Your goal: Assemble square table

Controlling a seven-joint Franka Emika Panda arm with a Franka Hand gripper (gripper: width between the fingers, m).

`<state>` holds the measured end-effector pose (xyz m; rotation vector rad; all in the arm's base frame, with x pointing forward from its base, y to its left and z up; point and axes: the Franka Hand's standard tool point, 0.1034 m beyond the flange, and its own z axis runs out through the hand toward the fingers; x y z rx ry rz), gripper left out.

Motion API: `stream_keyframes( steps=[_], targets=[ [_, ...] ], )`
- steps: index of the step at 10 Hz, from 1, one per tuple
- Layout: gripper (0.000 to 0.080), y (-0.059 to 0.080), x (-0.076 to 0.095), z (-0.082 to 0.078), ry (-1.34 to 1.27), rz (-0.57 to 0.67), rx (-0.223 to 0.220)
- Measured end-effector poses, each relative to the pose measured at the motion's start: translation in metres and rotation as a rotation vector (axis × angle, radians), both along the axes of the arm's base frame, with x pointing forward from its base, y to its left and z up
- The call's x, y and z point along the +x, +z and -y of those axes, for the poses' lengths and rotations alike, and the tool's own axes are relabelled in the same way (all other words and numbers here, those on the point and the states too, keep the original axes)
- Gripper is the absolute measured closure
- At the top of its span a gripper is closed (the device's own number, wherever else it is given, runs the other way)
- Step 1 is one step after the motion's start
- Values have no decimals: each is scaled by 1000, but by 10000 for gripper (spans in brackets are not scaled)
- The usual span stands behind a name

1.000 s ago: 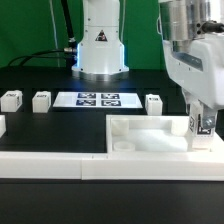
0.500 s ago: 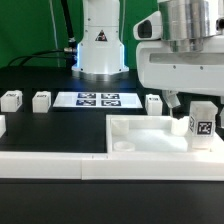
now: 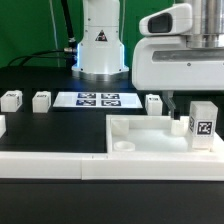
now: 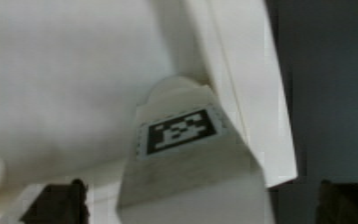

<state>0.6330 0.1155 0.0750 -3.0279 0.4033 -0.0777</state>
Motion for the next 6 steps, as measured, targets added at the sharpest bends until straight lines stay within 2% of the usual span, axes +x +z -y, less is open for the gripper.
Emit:
stream_keyframes(
  steps=[2,4,6],
  targets=[
    [178,0,0,0,-22,-2,2],
    [507,0,0,-1,-156,-14,14],
    [506,-1,-1,1,-272,-25,19]
  ],
)
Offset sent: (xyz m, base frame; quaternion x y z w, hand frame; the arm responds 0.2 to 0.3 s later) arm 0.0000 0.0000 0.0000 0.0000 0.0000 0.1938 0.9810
